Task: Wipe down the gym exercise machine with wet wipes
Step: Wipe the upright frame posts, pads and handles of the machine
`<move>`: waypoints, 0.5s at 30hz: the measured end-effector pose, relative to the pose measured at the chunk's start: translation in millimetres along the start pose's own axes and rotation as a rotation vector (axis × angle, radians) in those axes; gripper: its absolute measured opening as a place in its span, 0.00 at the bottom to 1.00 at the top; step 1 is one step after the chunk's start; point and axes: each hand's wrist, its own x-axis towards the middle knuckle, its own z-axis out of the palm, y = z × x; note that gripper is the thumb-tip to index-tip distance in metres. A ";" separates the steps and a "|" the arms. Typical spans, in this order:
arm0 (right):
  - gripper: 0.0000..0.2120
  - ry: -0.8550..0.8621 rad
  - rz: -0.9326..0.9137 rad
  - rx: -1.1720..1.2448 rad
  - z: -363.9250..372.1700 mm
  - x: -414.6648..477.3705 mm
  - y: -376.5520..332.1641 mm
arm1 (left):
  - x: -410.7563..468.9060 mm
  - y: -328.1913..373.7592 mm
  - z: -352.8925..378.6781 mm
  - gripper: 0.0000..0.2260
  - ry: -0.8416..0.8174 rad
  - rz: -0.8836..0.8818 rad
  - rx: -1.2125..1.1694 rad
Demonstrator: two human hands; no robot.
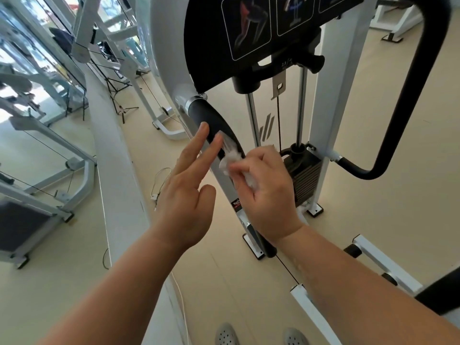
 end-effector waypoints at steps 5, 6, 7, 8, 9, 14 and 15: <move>0.04 -0.039 0.038 0.067 0.4 -15.1 3.7 | -2.5 3.7 1.3 0.35 -0.011 -0.019 -0.055; 0.03 -0.041 0.032 0.069 0.0 -12.3 3.1 | -3.1 4.4 1.1 0.34 -0.010 -0.023 -0.082; 0.02 -0.038 0.032 0.065 -0.3 -7.8 2.3 | -3.6 5.2 0.4 0.35 -0.006 -0.028 -0.115; 0.03 -0.028 0.046 0.052 -0.5 -1.9 0.6 | -4.0 6.6 -0.8 0.35 -0.001 -0.036 -0.145; 0.05 -0.018 0.061 0.038 -0.6 4.4 -0.8 | -3.9 8.2 -2.3 0.36 0.005 -0.052 -0.162; 0.07 0.010 0.069 0.035 0.7 13.4 1.5 | -2.0 10.7 -8.0 0.37 0.005 -0.101 -0.166; 0.06 0.008 0.084 0.042 0.9 6.9 3.5 | -1.8 10.7 -8.4 0.37 -0.001 -0.099 -0.150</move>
